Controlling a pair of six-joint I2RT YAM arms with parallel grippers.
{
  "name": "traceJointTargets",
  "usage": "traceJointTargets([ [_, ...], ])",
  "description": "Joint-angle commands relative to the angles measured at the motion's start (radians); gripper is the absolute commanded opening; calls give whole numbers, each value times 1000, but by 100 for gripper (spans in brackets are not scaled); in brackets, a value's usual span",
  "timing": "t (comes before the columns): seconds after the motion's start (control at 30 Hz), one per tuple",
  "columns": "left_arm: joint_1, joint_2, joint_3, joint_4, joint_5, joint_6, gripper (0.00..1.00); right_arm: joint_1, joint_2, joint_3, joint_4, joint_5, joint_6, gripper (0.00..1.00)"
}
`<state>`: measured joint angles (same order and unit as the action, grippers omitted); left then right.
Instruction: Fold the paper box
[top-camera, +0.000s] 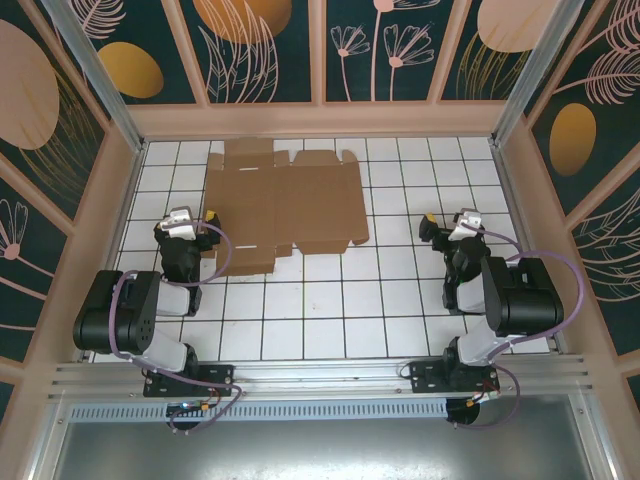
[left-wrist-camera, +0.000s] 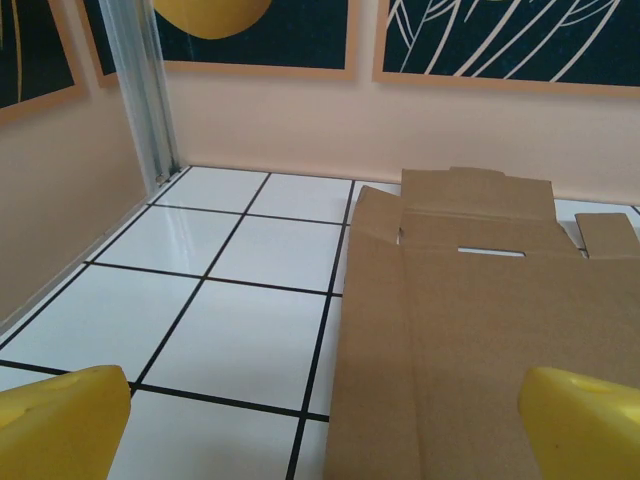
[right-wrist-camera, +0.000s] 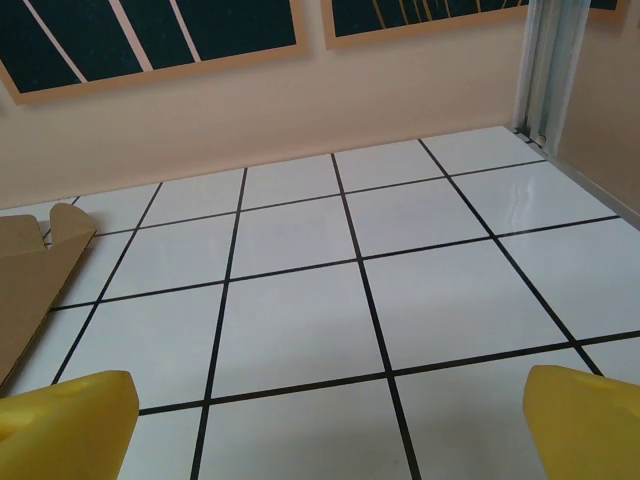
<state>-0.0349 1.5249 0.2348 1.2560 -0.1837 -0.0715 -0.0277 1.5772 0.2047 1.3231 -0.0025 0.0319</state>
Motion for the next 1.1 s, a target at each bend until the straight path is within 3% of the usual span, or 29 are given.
traceJointTargets([
  [0.0,-7,-7,-12,41,-16,13,99,-12,-12,16,0,-14,-18,99],
  [1.07,17,-5,7,6,36,3,99,-23,-11,23,-15,-65,-23,99],
])
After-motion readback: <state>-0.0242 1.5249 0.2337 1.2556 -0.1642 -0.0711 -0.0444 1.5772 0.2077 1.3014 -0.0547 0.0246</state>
